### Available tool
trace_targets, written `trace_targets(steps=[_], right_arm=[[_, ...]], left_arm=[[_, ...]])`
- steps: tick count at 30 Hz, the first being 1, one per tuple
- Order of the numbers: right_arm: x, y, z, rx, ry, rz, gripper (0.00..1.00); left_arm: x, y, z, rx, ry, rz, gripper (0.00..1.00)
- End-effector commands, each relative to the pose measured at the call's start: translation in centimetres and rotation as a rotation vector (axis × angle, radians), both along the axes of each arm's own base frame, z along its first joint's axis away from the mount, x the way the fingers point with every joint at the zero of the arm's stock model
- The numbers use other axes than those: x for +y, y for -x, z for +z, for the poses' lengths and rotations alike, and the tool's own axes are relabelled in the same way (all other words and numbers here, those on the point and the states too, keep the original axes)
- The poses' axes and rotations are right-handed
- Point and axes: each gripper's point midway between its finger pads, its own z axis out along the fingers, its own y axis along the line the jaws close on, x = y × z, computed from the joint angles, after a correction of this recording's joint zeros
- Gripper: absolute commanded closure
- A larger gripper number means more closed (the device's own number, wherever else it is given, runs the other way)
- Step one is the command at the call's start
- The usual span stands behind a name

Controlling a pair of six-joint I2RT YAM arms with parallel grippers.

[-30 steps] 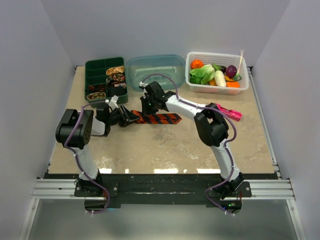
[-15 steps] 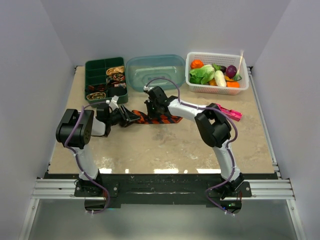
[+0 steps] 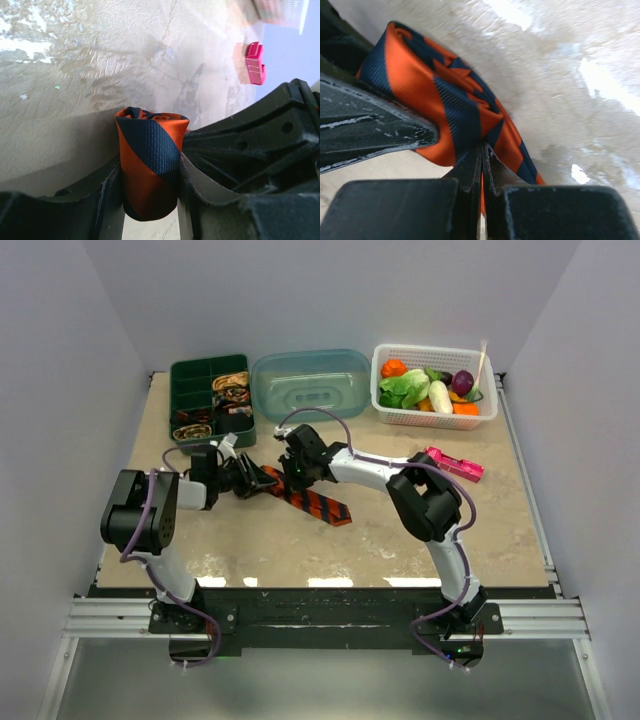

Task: Roll the ties
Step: Roll the tie at the center of the board.

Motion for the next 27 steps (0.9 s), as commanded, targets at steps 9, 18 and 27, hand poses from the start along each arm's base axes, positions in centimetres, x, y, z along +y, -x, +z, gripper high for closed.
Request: trace_targets(steps=[9,18,27], right_arm=[[-0.1,2.0,1.4,0.053,0.038,0.049,1.0],[0.8,1.3,3.1,0.024,-0.003,0.066,1.0],[0.3,-0.1,6.3,0.053,-0.195,0.003,1.0]], left_arm=[[3.6,-0.7,1.2,-0.042,-0.351,0.009,0.67],[3.0,-0.9,2.7,-0.053,-0.57,-0.041,0.67],[4.4,-0.8,2.8,-0.04,-0.807,-0.011,0.67]])
